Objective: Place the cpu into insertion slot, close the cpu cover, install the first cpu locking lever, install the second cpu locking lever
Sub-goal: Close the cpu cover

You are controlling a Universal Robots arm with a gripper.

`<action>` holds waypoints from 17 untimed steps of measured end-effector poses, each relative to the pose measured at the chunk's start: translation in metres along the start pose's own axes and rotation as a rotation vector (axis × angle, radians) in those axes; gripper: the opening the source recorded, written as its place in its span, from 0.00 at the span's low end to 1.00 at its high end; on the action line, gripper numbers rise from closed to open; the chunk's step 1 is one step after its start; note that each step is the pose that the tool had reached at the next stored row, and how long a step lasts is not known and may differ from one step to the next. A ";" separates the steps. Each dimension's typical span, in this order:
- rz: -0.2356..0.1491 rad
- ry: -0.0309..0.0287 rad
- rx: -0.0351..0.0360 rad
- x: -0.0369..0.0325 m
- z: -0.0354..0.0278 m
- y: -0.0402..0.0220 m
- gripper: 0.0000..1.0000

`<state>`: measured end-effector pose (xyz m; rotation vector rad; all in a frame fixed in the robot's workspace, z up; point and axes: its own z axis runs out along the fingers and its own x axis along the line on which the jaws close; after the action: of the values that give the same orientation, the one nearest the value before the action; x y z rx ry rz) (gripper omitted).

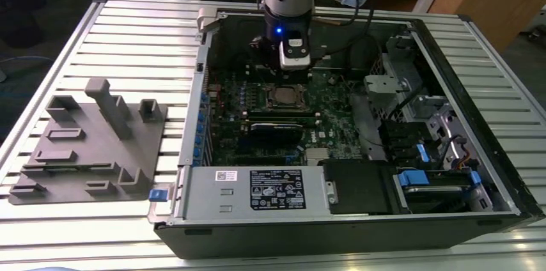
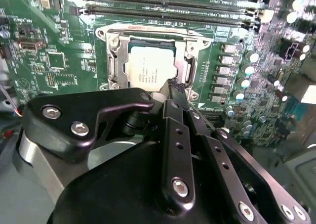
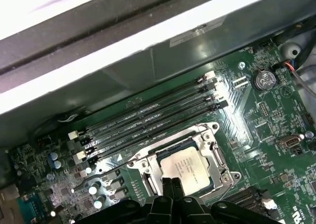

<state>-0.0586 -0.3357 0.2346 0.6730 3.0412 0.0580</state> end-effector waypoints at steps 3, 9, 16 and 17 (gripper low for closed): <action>-0.001 0.0000 0.0000 0.0000 0.0000 0.0000 0.11; -0.001 0.0001 0.0000 0.0000 0.0000 0.0000 0.11; -0.011 0.0003 0.0001 0.0000 0.0000 0.0000 0.11; -0.017 0.0006 0.0000 0.0000 0.0000 0.0000 0.11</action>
<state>-0.0586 -0.3357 0.2346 0.6473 3.0470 0.0579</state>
